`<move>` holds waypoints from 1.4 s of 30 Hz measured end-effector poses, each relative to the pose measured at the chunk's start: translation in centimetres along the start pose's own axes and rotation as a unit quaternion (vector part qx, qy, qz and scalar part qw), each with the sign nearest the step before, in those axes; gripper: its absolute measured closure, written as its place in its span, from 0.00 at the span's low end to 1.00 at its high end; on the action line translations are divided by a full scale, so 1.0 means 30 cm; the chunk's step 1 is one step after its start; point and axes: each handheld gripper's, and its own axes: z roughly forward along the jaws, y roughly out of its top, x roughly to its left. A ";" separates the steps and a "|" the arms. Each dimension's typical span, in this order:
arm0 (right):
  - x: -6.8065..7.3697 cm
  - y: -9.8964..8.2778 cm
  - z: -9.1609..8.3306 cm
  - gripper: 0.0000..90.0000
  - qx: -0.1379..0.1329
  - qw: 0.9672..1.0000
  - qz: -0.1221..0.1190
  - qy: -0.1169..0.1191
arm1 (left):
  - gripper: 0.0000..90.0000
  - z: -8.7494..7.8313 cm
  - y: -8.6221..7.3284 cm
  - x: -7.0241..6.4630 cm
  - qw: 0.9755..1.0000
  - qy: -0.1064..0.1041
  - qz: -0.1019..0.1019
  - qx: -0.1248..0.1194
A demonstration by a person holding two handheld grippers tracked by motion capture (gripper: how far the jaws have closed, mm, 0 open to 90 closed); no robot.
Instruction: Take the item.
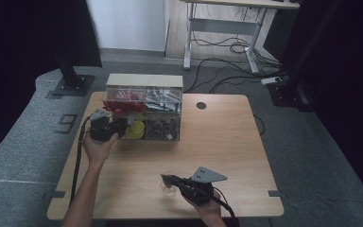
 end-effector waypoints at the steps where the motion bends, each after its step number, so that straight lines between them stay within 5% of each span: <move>1: 0.000 -0.001 0.001 0.96 0.001 1.000 0.000 0.000 | 1.00 0.000 0.000 0.000 1.000 0.000 0.000 0.000; 6: -0.003 -0.004 0.004 0.94 0.005 1.000 0.000 -0.002 | 1.00 0.000 0.000 0.000 1.000 0.000 0.000 0.000; 9: 0.002 -0.002 0.007 0.73 0.010 1.000 -0.007 0.003 | 1.00 0.000 0.000 0.000 1.000 0.000 0.000 -0.001; 11: 0.013 -0.002 0.009 0.63 0.008 1.000 -0.019 -0.013 | 1.00 0.000 0.000 0.000 1.000 0.000 0.000 0.000; 42: -0.020 0.018 -0.042 0.51 -0.027 0.998 -0.011 -0.057 | 1.00 -0.005 -0.011 -0.009 1.000 0.000 0.003 0.006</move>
